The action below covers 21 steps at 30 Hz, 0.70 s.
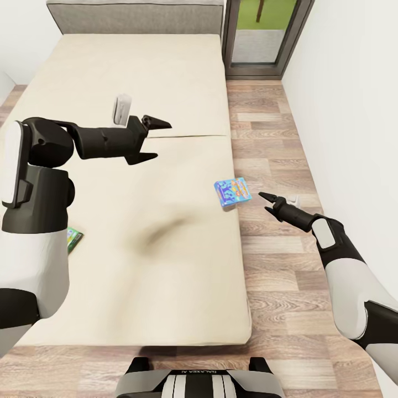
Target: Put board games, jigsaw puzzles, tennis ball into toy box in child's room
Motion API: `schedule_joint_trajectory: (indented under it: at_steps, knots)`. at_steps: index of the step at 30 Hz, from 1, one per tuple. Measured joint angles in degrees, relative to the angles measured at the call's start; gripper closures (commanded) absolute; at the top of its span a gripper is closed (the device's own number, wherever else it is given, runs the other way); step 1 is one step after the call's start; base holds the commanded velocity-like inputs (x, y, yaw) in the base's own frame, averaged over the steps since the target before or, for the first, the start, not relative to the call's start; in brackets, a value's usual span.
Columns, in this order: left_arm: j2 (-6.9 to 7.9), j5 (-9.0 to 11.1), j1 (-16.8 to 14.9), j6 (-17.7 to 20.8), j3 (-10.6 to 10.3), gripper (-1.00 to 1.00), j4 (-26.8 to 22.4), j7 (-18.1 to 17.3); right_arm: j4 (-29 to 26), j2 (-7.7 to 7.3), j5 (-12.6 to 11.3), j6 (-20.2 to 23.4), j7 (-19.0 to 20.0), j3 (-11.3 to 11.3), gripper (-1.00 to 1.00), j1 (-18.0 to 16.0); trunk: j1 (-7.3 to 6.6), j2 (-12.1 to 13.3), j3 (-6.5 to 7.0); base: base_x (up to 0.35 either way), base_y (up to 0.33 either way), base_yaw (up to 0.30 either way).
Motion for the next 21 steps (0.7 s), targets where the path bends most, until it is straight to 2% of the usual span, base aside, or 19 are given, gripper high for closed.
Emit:
schedule_joint_trajectory:
  at_steps: [21]
  knots:
    - [0.05,-0.07,0.09,-0.03,-0.08,-1.00,0.13,0.06,0.02,0.21,-0.04,-0.07,0.04,-0.05,-1.00,0.10,0.00,0.00,0.00,0.000,0.000,0.015]
